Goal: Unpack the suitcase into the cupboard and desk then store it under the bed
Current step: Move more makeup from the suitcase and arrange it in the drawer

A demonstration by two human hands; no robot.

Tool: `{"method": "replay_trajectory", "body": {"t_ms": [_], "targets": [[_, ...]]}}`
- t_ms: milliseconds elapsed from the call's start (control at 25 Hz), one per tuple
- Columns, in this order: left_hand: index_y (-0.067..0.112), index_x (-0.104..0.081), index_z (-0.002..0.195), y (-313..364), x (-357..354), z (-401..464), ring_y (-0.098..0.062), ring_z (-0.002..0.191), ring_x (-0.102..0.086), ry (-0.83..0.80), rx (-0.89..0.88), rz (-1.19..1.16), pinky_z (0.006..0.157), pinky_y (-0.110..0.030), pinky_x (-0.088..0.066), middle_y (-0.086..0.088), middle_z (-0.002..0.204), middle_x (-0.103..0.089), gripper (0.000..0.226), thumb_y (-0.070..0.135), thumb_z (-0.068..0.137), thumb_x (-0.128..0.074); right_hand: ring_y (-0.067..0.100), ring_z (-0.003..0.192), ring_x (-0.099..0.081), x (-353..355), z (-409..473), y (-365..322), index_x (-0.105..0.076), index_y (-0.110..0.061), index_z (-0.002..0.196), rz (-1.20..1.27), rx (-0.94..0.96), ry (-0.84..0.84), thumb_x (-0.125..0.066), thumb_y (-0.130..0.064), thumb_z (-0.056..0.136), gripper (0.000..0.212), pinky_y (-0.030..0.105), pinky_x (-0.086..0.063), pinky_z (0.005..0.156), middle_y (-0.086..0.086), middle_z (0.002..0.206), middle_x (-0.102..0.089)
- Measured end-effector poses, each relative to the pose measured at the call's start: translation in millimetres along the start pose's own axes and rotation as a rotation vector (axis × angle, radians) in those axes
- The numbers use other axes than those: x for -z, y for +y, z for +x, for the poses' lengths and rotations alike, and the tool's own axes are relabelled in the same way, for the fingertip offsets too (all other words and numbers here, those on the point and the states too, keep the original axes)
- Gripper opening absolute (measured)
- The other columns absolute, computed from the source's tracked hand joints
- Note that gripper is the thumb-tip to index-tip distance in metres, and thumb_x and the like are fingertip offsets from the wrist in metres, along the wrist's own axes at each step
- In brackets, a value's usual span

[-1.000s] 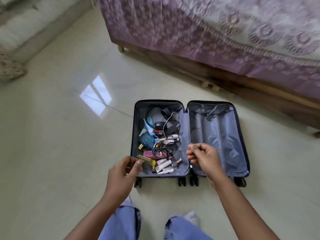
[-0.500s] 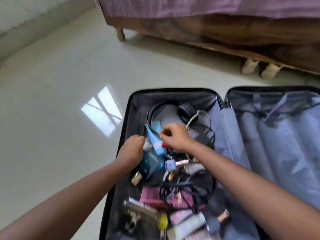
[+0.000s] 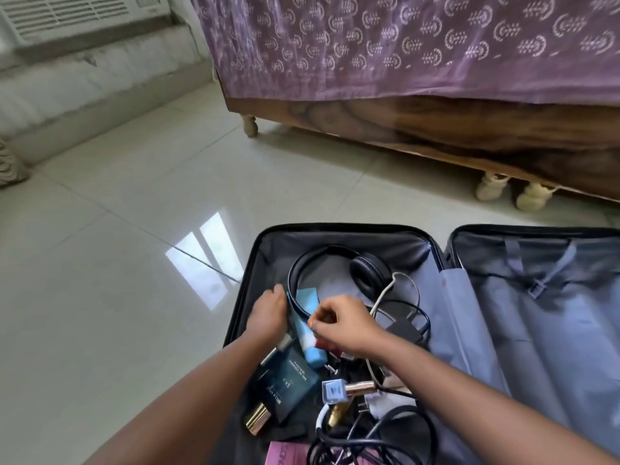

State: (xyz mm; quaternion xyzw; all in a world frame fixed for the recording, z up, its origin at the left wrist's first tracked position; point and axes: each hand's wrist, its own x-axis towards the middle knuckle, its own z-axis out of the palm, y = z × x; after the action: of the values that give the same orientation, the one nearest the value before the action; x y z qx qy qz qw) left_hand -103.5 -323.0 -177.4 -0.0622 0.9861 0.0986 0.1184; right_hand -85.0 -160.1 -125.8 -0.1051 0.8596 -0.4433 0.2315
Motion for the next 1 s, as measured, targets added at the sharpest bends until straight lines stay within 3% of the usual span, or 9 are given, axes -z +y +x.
{"method": "replay_trajectory", "body": {"t_ms": [80,160,240,360,480,640,840,920,1000], "targets": [[0.002,-0.044,0.103,6.0,11.7,4.1,-0.038,0.105,-0.055,-0.008,0.052,-0.052,0.079,-0.038,-0.041,-0.022,0.112,-0.058,0.019,0.004,0.084,-0.048,0.013,0.051,-0.059,4.7,-2.4,-6.6,-0.063,-0.013,0.070,-0.031,0.012,-0.086,-0.055,-0.005,0.083,0.018,0.020,-0.047,0.050,0.009,0.069,-0.064],[0.006,-0.041,0.095,9.0,34.3,-7.4,-0.038,0.102,-0.057,-0.068,0.086,-0.084,0.071,-0.034,-0.041,-0.021,0.109,-0.059,0.016,0.008,0.083,-0.052,0.012,0.051,-0.055,4.6,-7.6,-11.6,-0.065,-0.008,0.072,-0.170,0.053,-0.242,-0.056,-0.005,0.079,0.012,0.022,-0.047,0.053,0.009,0.066,-0.063],[0.006,-0.042,0.095,6.3,58.4,-29.1,-0.034,0.087,-0.063,-0.195,0.095,-0.178,0.059,-0.033,-0.046,-0.016,0.100,-0.059,0.023,0.011,0.080,-0.059,0.015,0.062,-0.059,-4.0,-12.7,-12.2,-0.068,-0.009,0.076,-0.401,0.124,-0.373,-0.059,-0.007,0.077,0.009,0.027,-0.052,0.063,0.009,0.071,-0.065],[0.016,-0.053,0.096,-10.9,75.1,-90.3,-0.018,0.056,-0.056,-0.438,0.112,-0.335,0.044,-0.026,-0.048,-0.002,0.079,-0.055,0.021,0.013,0.078,-0.064,0.027,0.087,-0.064,-33.4,-30.7,-6.0,-0.071,-0.007,0.088,-0.608,0.289,-0.390,-0.061,-0.005,0.078,0.014,0.029,-0.048,0.071,0.015,0.091,-0.069],[0.020,-0.056,0.099,-24.9,70.0,-151.3,-0.016,0.061,-0.048,-0.577,0.180,-0.521,0.053,-0.025,-0.041,-0.001,0.075,-0.051,0.016,0.022,0.083,-0.054,0.034,0.095,-0.062,-59.2,-50.3,-5.3,-0.066,0.002,0.100,-0.873,0.467,-0.420,-0.054,-0.004,0.084,0.021,0.032,-0.033,0.065,0.023,0.102,-0.065],[0.021,-0.056,0.092,-28.6,60.1,-177.4,-0.011,0.069,-0.046,-0.565,0.169,-0.469,0.058,-0.025,-0.036,0.004,0.075,-0.049,0.018,0.025,0.096,-0.039,0.038,0.093,-0.063,-79.3,-57.3,0.5,-0.063,0.002,0.104,-1.138,0.569,-0.475,-0.046,-0.003,0.087,0.025,0.034,-0.034,0.059,0.021,0.100,-0.066],[0.020,-0.050,0.094,-24.0,62.6,-168.7,-0.016,0.080,-0.050,-0.495,-0.013,-0.146,0.068,-0.027,-0.038,0.001,0.088,-0.057,0.026,0.045,0.090,-0.052,0.035,0.094,-0.061,-69.0,-63.9,-0.8,-0.061,-0.004,0.107,-1.014,0.605,-0.399,-0.046,-0.006,0.088,0.024,0.035,-0.033,0.061,0.016,0.102,-0.064],[0.019,-0.048,0.098,-18.2,63.9,-166.9,-0.019,0.082,-0.055,-0.455,-0.101,-0.202,0.071,-0.028,-0.042,0.000,0.090,-0.059,0.023,0.041,0.092,-0.052,0.031,0.098,-0.062,-41.4,-69.1,-0.1,-0.061,-0.008,0.112,-0.800,0.564,-0.207,-0.053,-0.005,0.082,0.031,0.036,-0.046,0.072,0.012,0.106,-0.065],[0.018,-0.047,0.099,-6.1,59.9,-162.7,-0.022,0.085,-0.057,-0.380,-0.208,-0.302,0.075,-0.028,-0.044,0.000,0.089,-0.060,0.015,0.033,0.097,-0.043,0.023,0.088,-0.067,-1.9,-80.1,5.7,-0.063,-0.017,0.116,-0.437,0.387,0.100,-0.065,-0.007,0.074,0.042,0.032,-0.054,0.079,0.007,0.099,-0.069]]}}
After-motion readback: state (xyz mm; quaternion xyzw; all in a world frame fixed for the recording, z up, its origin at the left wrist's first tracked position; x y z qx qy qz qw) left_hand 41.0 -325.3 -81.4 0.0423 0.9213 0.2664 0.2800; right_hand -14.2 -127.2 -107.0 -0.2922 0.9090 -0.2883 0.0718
